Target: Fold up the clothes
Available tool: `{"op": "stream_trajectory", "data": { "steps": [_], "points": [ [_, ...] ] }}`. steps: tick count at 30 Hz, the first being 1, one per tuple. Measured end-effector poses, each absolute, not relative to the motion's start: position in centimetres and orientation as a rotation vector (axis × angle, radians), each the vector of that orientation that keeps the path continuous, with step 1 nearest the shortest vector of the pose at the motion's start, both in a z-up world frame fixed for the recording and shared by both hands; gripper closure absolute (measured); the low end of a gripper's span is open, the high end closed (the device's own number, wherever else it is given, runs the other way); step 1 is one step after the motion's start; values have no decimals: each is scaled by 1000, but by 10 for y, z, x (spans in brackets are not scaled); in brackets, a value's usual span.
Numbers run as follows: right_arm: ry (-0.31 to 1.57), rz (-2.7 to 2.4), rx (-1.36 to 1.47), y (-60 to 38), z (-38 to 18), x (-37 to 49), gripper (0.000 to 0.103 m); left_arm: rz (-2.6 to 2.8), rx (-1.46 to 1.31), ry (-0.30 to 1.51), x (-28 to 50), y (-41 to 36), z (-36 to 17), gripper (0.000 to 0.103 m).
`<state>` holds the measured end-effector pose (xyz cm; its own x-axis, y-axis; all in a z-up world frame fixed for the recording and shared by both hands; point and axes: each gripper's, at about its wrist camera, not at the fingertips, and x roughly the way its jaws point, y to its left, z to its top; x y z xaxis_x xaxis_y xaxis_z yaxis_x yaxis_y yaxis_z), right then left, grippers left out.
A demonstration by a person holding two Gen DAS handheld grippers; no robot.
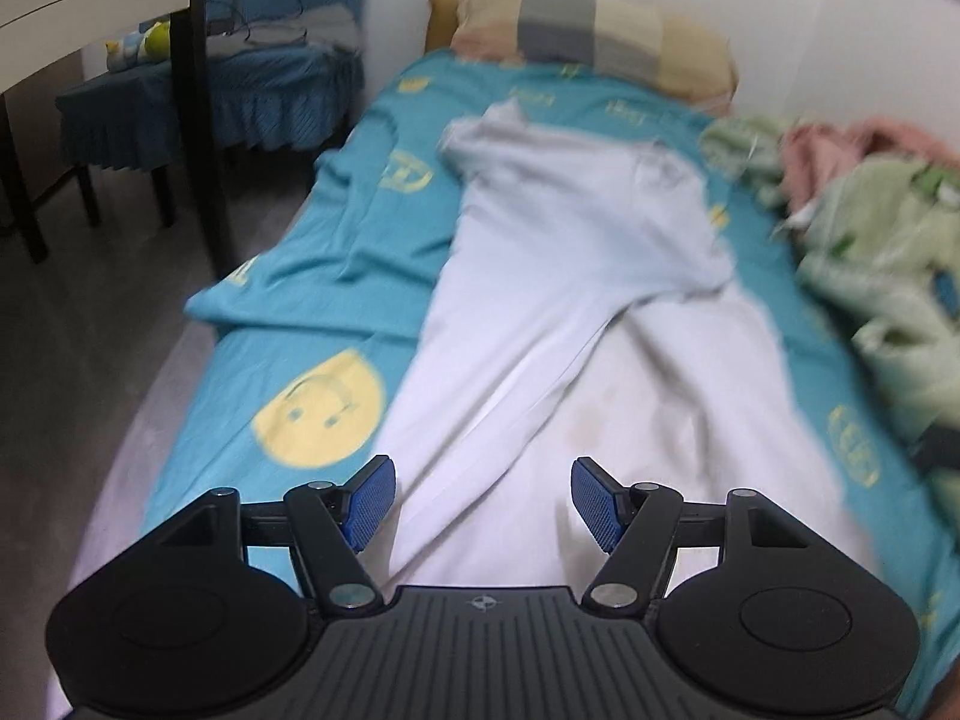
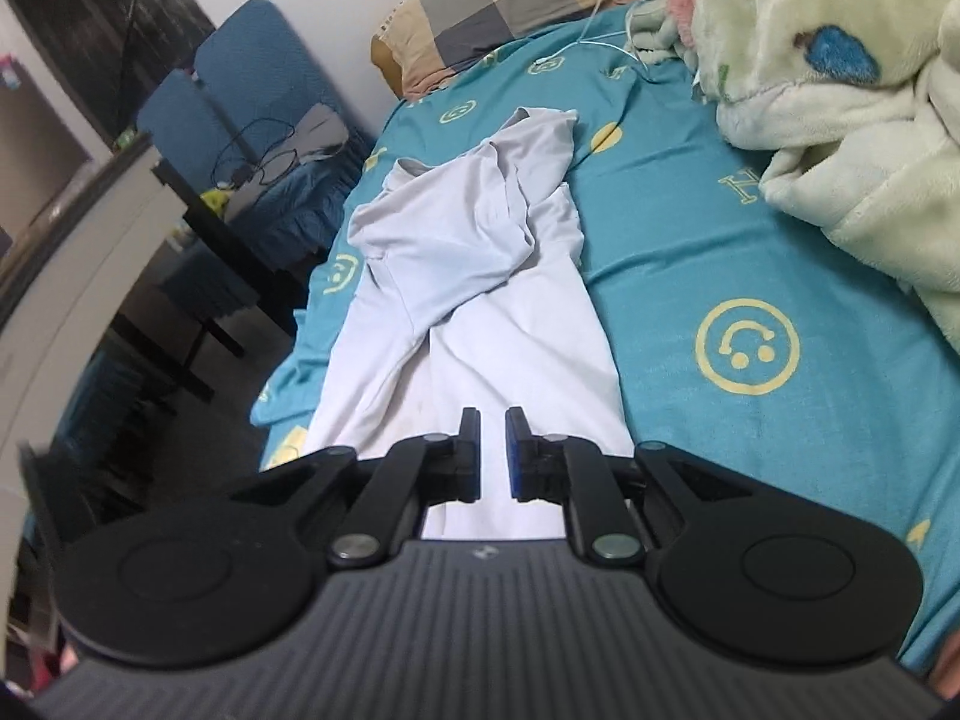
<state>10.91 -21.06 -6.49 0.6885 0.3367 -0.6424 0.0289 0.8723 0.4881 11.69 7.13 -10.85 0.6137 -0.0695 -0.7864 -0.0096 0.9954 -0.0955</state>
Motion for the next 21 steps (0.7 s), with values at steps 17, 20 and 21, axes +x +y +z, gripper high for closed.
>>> {"op": "stream_trajectory", "data": {
  "steps": [17, 20, 21],
  "points": [
    [864, 329, 630, -206, -72, 134, 42, -136, -269, 1462, 106, 195, -119, 33],
    [865, 320, 633, -210, -71, 133, 42, -167, -156, 1521, 108, 180, -125, 43],
    [866, 316, 634, -211, -71, 132, 42, -161, -111, 1543, 108, 174, -127, 54]
  ]
}}
